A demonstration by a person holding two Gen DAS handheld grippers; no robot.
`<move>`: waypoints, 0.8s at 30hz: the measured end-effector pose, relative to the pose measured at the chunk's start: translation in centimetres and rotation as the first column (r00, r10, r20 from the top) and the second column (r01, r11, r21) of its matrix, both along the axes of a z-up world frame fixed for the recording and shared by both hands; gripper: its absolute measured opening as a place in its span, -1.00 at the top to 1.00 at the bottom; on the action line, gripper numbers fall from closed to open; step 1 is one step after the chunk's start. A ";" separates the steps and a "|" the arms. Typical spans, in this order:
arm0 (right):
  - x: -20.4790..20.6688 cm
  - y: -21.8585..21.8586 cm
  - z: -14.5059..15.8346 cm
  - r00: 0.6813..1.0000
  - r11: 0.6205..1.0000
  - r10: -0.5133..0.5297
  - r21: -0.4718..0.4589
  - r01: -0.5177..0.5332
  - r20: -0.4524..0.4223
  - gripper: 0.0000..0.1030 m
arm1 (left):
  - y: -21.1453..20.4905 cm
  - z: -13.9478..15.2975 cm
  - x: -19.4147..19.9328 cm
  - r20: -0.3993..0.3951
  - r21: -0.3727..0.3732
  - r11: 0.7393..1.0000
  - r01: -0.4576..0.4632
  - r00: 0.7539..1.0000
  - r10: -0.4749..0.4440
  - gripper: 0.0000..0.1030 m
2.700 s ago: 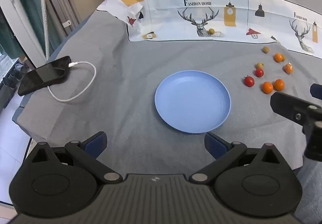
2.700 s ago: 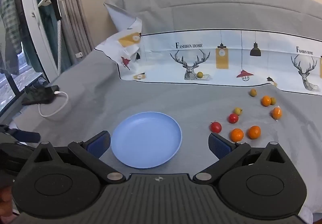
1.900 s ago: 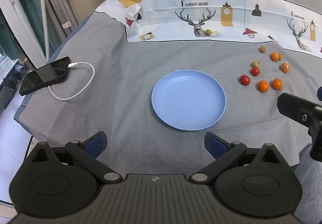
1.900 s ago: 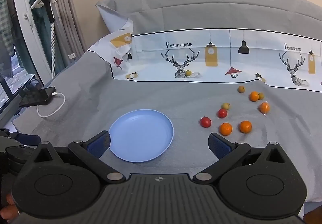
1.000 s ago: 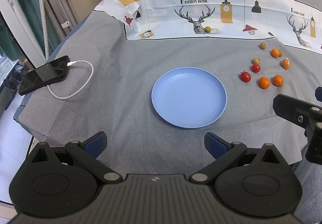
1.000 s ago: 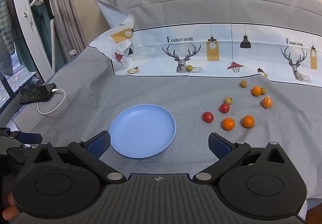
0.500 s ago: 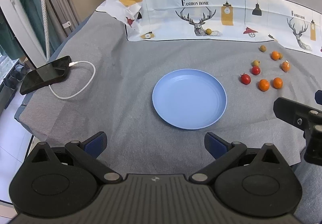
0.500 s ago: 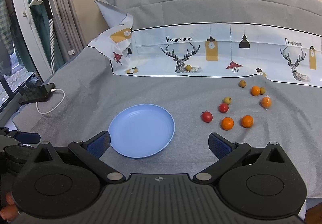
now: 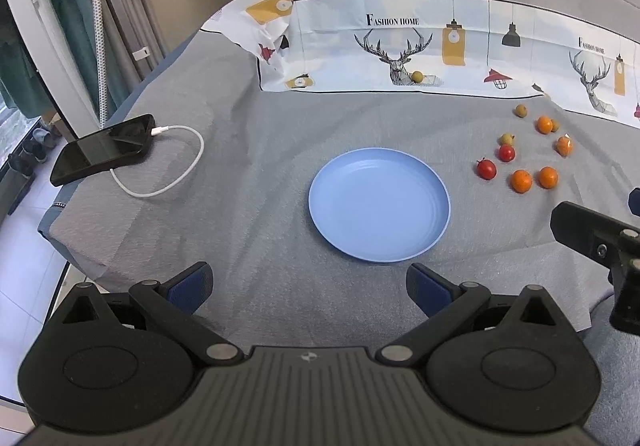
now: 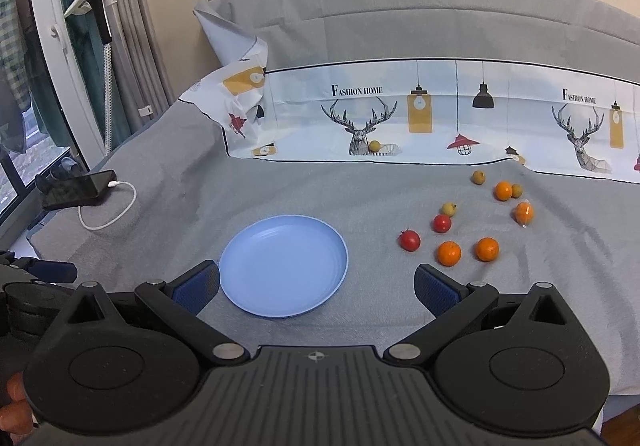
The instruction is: Organize fruits
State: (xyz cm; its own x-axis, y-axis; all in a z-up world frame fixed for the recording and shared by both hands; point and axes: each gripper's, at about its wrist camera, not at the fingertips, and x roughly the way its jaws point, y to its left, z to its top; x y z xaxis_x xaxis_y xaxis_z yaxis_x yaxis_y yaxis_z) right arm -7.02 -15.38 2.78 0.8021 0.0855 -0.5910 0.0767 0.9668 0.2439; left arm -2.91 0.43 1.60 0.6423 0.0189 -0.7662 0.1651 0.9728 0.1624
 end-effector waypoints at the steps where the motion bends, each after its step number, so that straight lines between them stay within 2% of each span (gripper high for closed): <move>1: -0.1 0.0 0.1 1.000 1.000 0.000 0.001 0.000 0.004 -0.99 | 0.1 0.1 -0.1 0.002 -0.002 1.000 -0.001 1.000 0.001 -0.99; 12: -2.0 -1.3 0.7 0.995 0.998 -0.066 0.017 0.065 0.072 -0.99 | -0.5 0.8 -0.8 0.017 -0.005 1.000 0.012 1.000 -0.012 -0.99; 24: -1.1 -6.9 -2.4 0.981 0.977 -0.196 0.093 0.195 0.003 -0.99 | -6.4 -0.3 0.9 -0.032 0.049 0.994 0.098 0.995 -0.096 -0.99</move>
